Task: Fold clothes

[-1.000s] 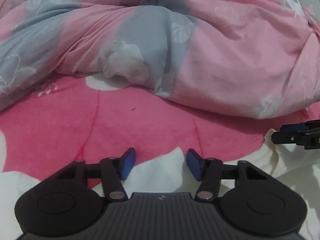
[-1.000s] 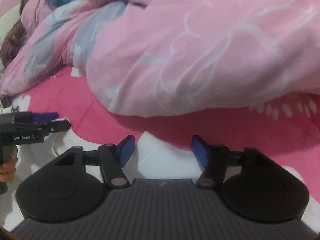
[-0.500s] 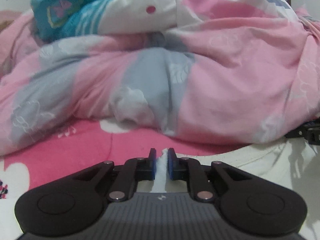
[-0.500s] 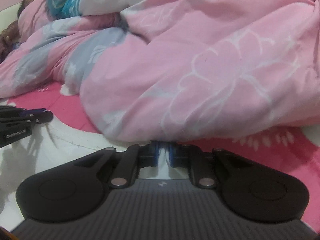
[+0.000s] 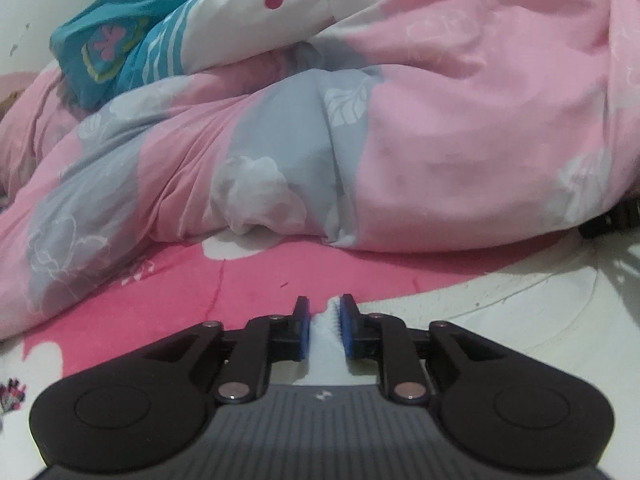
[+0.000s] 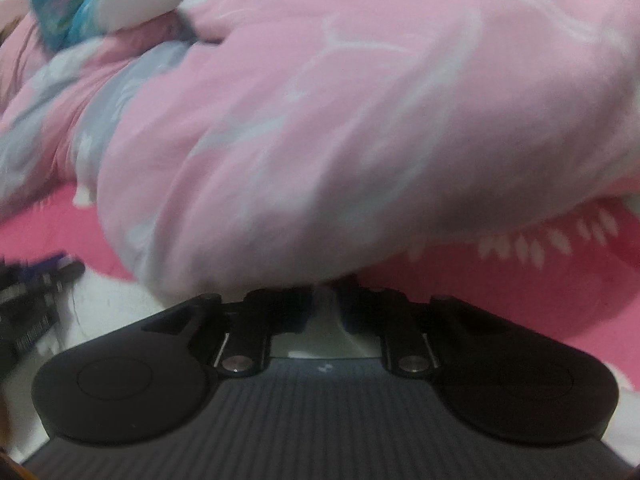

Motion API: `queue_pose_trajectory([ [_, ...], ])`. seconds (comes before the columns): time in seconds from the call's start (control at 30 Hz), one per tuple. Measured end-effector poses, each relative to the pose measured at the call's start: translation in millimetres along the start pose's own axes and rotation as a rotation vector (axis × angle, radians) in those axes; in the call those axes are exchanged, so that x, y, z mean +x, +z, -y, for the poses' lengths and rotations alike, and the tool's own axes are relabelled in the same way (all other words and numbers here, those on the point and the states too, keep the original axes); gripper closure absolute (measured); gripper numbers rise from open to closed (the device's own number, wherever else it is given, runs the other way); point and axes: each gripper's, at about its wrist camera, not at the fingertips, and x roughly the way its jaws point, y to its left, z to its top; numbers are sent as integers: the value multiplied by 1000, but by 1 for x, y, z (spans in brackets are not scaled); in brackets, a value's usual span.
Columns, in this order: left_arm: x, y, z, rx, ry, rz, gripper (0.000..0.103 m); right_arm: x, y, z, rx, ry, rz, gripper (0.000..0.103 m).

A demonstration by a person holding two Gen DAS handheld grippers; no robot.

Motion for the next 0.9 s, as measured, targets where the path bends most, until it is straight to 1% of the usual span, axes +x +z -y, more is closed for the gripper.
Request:
queue_pose_trajectory([
  [0.03, -1, 1, 1, 7, 9, 1, 66, 1, 3, 4, 44, 12, -9, 85],
  [0.07, -2, 1, 2, 15, 19, 3, 60, -1, 6, 10, 98, 30, -12, 83],
  [0.1, -3, 3, -1, 0, 29, 2, 45, -3, 8, 17, 152, 49, -15, 75],
  [0.13, -5, 5, -7, -23, 31, -7, 36, -6, 8, 24, 196, 57, -22, 67],
  [0.17, -6, 7, -12, -46, 32, -17, 36, -10, 8, 31, 239, 65, -30, 64],
  [0.23, -11, 11, -25, -86, 42, -41, 34, -21, 7, 41, 267, 61, -44, 55],
  [0.27, -16, 12, -32, -103, 39, -49, 32, -30, 8, 44, 265, 50, -40, 53],
  [0.33, -30, 15, -44, -122, 32, -47, 28, -55, 9, 53, 256, 16, -9, 53],
  [0.4, -50, 16, -53, -126, 24, -33, 27, -80, 11, 62, 248, -18, 21, 53],
  [0.5, -82, 17, -65, -128, 7, -13, 27, -117, 9, 80, 280, -21, 53, 53],
  [0.57, -101, 9, -69, -136, -46, -8, 27, -139, 5, 91, 283, -30, 65, 53],
  [0.63, -120, 2, -74, -143, -100, -4, 27, -149, -1, 96, 259, -49, 47, 55],
  [0.67, -127, -4, -76, -148, -108, 6, 27, -154, -5, 99, 247, -58, 38, 55],
  [0.73, -138, -18, -80, -162, -100, 7, 27, -163, -13, 100, 219, -48, 20, 61],
  [0.8, -145, -35, -89, -193, -122, -4, 27, -165, -19, 91, 189, -18, 2, 65],
  [0.83, -149, -45, -94, -212, -139, -14, 27, -166, -21, 85, 175, 0, -7, 66],
  [0.87, -153, -54, -98, -222, -152, -28, 27, -164, -24, 77, 156, 24, -19, 66],
  [0.9, -155, -63, -102, -231, -156, -43, 27, -161, -26, 64, 133, 51, -34, 69],
])
